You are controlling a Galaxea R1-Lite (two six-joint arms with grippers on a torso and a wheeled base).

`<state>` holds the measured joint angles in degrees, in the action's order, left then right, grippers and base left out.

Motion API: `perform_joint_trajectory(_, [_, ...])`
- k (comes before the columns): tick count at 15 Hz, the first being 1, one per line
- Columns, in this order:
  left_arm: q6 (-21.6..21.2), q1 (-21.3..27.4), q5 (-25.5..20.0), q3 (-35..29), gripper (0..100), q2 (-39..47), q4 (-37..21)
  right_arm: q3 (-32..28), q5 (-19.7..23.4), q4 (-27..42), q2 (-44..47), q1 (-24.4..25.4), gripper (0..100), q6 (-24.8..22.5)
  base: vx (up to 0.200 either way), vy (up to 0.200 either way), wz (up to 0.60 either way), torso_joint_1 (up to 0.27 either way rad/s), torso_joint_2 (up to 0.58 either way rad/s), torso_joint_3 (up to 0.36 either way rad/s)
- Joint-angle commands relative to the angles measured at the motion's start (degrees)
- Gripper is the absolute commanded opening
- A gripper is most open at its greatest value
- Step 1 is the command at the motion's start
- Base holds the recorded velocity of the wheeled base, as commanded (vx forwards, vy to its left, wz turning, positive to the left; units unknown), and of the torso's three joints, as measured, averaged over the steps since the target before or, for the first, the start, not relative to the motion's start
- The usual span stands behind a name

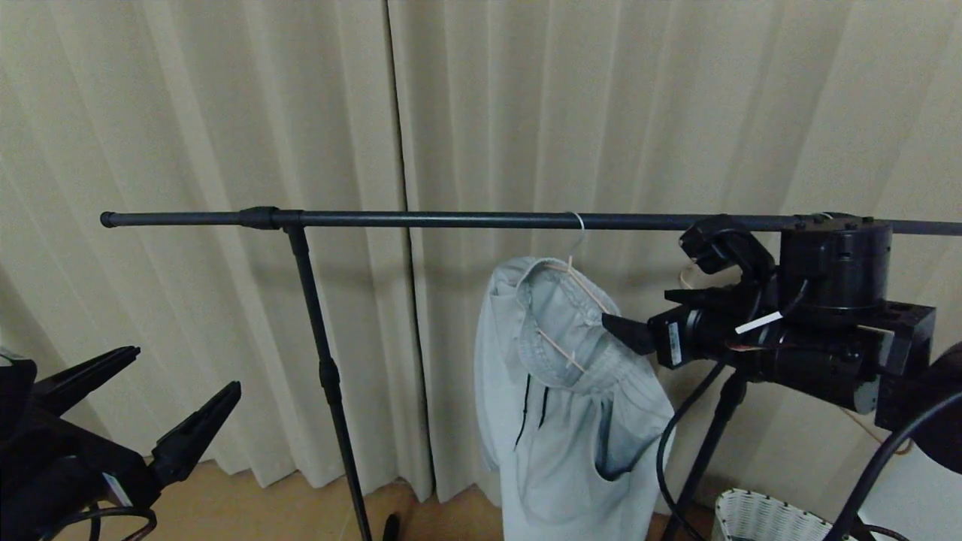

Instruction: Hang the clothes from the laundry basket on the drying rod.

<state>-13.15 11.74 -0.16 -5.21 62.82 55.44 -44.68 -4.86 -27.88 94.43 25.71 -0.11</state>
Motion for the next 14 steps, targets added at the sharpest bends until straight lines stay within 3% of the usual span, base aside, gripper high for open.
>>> perform_joint_trajectory(1, [-0.12,-0.05,-0.02,0.72,100,-0.24,0.02,4.78,-1.29,-0.16,-6.27,-0.31,100,-0.94,0.0,0.0,0.0,0.0,0.0,0.0])
perform_joint_trajectory(4, [-0.21,0.04,-0.02,2.04,100,-2.61,0.02,12.6,-4.72,0.9,-15.41,-2.16,100,-4.2,0.0,0.0,0.0,0.0,0.0,0.0])
perform_joint_trajectory(9, [-0.21,-0.05,-0.02,3.71,100,-4.63,-0.16,23.76,-4.45,-1.3,-23.5,-3.91,100,-4.46,0.0,0.0,0.0,0.0,0.0,0.0])
perform_joint_trajectory(14, [-0.21,-0.05,-0.02,3.54,100,-4.72,-0.16,32.64,-4.01,-8.42,-27.54,-3.91,100,-5.25,-0.04,0.0,0.0,0.0,0.0,0.001])
